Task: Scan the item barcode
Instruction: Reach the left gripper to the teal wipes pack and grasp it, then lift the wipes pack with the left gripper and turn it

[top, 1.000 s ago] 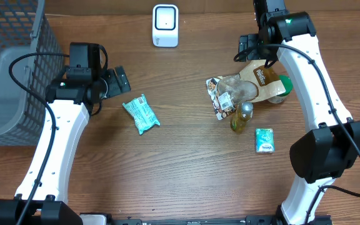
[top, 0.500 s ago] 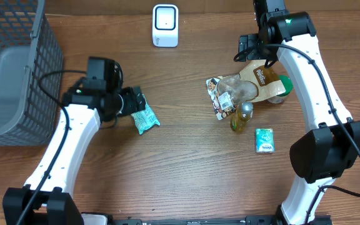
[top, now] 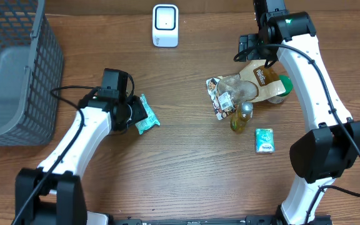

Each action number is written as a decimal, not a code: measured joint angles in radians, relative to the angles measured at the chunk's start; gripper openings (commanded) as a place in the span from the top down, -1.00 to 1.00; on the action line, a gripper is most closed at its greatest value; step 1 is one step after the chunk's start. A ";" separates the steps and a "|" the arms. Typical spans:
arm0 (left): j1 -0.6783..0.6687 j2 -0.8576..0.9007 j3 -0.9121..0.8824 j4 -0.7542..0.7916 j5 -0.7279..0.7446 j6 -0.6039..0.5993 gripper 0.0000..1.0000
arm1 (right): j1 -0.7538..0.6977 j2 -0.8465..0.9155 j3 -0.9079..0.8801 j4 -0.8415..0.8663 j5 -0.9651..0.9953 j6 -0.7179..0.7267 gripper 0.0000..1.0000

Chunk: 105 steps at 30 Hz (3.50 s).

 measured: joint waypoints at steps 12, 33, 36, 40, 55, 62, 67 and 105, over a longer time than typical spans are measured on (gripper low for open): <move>-0.019 0.182 0.000 0.016 0.002 -0.018 -0.03 | 0.000 0.000 0.000 0.000 0.001 0.000 -1.00; -0.024 0.193 0.174 -0.340 -0.166 0.356 -0.24 | 0.000 0.000 0.000 0.001 0.000 0.000 -1.00; -0.024 0.193 0.253 -0.375 -0.140 0.376 -0.73 | 0.000 0.000 0.000 0.001 0.000 0.001 -1.00; -0.024 0.193 0.311 -0.355 -0.095 0.391 -0.70 | 0.000 0.000 0.000 0.001 0.000 0.000 -1.00; -0.024 0.332 0.313 -0.307 -0.012 0.578 -0.69 | 0.000 0.000 0.000 0.000 0.001 0.000 -1.00; -0.024 0.368 0.312 -0.287 -0.010 0.605 -0.59 | 0.000 0.000 0.000 0.001 0.001 0.000 -1.00; -0.024 0.368 0.312 -0.285 -0.005 0.610 -0.54 | 0.000 0.000 0.000 0.001 0.000 0.000 -1.00; -0.019 0.352 0.267 -0.266 0.084 0.614 0.92 | 0.000 0.000 0.000 0.001 0.000 0.000 -1.00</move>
